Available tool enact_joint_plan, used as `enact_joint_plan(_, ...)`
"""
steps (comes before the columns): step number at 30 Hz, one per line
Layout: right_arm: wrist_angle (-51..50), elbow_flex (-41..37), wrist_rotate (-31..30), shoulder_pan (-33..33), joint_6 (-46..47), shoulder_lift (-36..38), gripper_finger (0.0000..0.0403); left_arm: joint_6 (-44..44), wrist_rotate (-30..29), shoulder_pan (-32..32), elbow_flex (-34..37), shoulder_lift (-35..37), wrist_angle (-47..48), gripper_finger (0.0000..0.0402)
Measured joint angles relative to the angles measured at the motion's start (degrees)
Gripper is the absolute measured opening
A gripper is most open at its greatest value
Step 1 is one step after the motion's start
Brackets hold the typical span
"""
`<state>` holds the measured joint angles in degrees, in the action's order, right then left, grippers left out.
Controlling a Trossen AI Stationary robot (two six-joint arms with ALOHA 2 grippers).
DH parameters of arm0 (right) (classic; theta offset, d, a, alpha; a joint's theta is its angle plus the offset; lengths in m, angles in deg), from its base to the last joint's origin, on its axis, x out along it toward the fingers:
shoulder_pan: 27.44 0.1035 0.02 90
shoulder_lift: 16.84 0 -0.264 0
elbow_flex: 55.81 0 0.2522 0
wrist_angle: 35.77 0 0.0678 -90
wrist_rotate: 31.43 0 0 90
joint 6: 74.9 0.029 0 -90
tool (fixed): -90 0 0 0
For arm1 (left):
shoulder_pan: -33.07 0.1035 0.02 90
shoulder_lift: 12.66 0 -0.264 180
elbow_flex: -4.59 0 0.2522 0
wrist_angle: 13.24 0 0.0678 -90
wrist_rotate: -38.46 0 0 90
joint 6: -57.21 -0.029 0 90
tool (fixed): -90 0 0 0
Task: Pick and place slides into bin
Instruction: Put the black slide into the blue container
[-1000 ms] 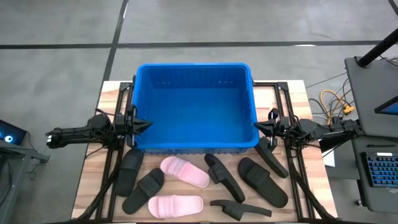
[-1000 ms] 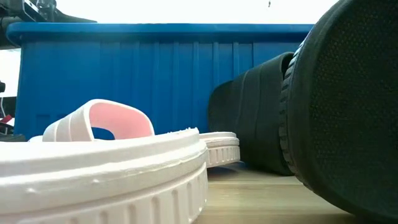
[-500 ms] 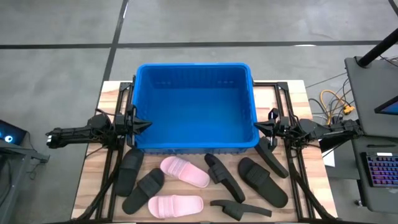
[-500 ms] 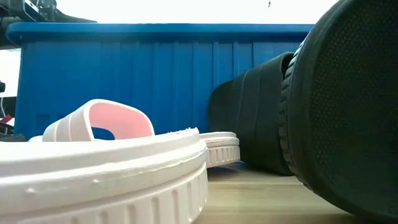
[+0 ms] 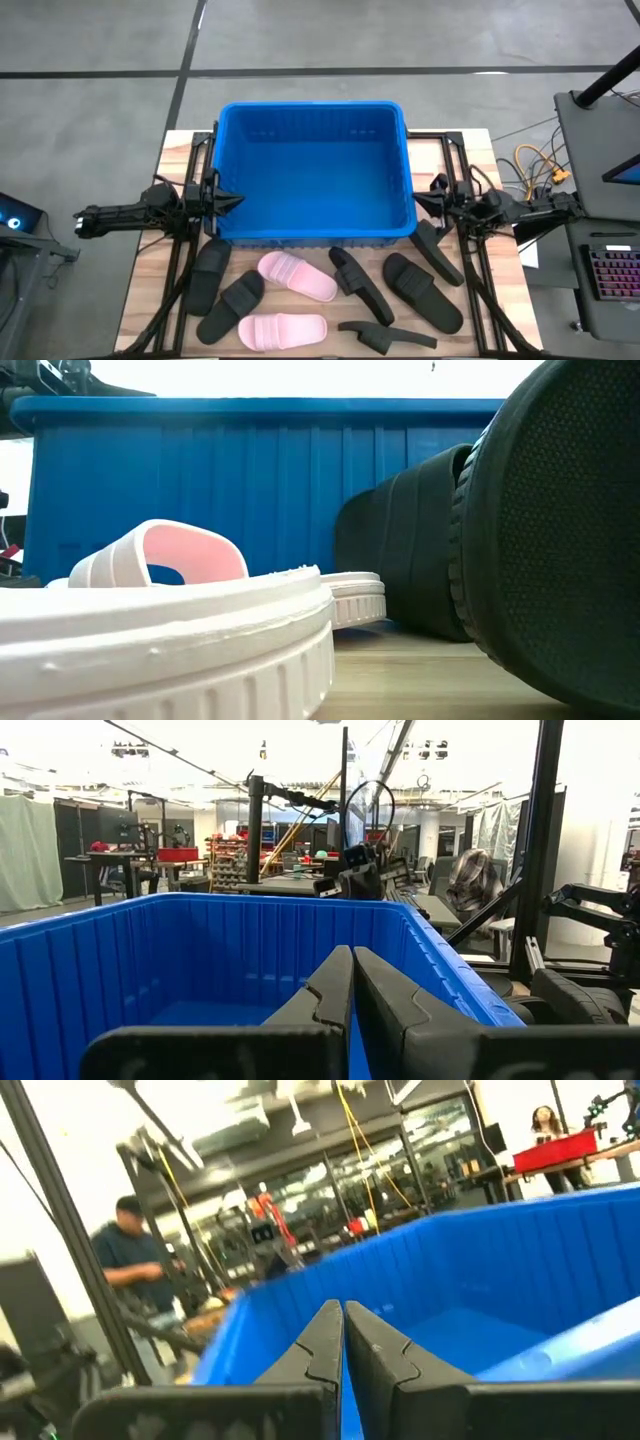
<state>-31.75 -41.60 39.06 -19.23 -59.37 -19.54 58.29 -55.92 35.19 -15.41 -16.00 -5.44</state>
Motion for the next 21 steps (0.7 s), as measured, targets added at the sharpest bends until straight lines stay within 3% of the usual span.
enact_joint_plan(3, 4.7, 0.0, 0.0, 0.0, 1.8, 0.0, 0.0009, -0.6, -1.4, 0.0, 0.0, 0.0, -0.2, 0.0)
enact_joint_plan(5, 8.2, 0.0, -0.2, 0.0, 4.0, 0.0, 0.0009, 0.1, -5.4, 0.0, 0.0, -0.1, -3.4, 0.0)
enact_joint_plan(14, 30.7, 0.1, -1.8, 0.0, 4.2, -0.1, 0.0009, 4.3, -7.2, 0.0, 0.0, -1.1, -30.8, 0.0)
enact_joint_plan(17, 29.6, 1.6, -6.9, 0.0, 5.2, 0.0, 0.0013, 4.4, -9.6, 0.0, 0.0, -2.2, -40.8, 0.0)
enact_joint_plan(21, 19.2, 7.3, -8.7, 0.0, 2.4, -1.4, 0.0042, 1.9, -9.5, 0.0, -0.3, -4.9, -47.8, 0.0016)
